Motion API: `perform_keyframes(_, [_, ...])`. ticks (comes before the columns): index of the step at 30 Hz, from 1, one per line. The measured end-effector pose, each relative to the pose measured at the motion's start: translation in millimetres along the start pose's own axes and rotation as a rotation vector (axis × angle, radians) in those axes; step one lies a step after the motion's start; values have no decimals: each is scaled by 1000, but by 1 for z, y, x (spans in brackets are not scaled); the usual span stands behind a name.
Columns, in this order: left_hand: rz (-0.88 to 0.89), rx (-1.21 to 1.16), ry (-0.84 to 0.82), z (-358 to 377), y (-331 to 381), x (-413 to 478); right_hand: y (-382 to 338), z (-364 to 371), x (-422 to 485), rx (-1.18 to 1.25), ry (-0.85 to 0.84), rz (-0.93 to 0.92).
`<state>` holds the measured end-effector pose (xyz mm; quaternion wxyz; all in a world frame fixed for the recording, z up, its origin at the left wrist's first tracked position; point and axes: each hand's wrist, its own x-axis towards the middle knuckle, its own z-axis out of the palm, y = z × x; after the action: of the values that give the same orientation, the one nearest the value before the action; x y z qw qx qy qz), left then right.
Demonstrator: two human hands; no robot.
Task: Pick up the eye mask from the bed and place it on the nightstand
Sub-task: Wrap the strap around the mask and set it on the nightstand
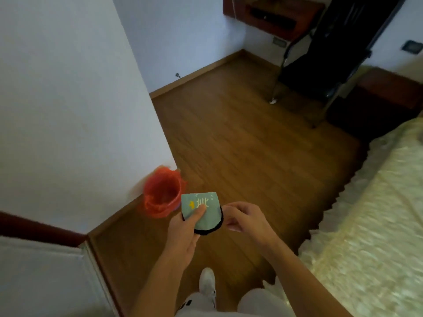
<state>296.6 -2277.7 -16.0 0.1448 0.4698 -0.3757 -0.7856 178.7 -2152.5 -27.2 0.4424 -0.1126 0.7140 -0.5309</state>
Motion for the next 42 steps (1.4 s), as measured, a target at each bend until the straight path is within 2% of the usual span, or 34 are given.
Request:
perform_keyframes(3, [-53, 31, -68, 28, 21, 35, -10, -15, 16, -2, 104, 10])
perform_keyframes(8, [-171, 196, -227, 103, 30, 82, -17, -62, 36, 132, 311, 42])
perform_keyframes(15, [-192, 436, -403, 229, 23, 131, -23, -157, 67, 266, 545, 34])
perform_keyframes(20, [-183, 520, -449, 340, 7, 170, -29, -254, 100, 322, 594, 34])
perform_keyframes(29, [-217, 515, -524, 560, -31, 211, -56, -462, 152, 438, 688, 11])
perform_keyframes(42, [-259, 558, -650, 758, -44, 278, -99, -639, 226, 619, 766, -46])
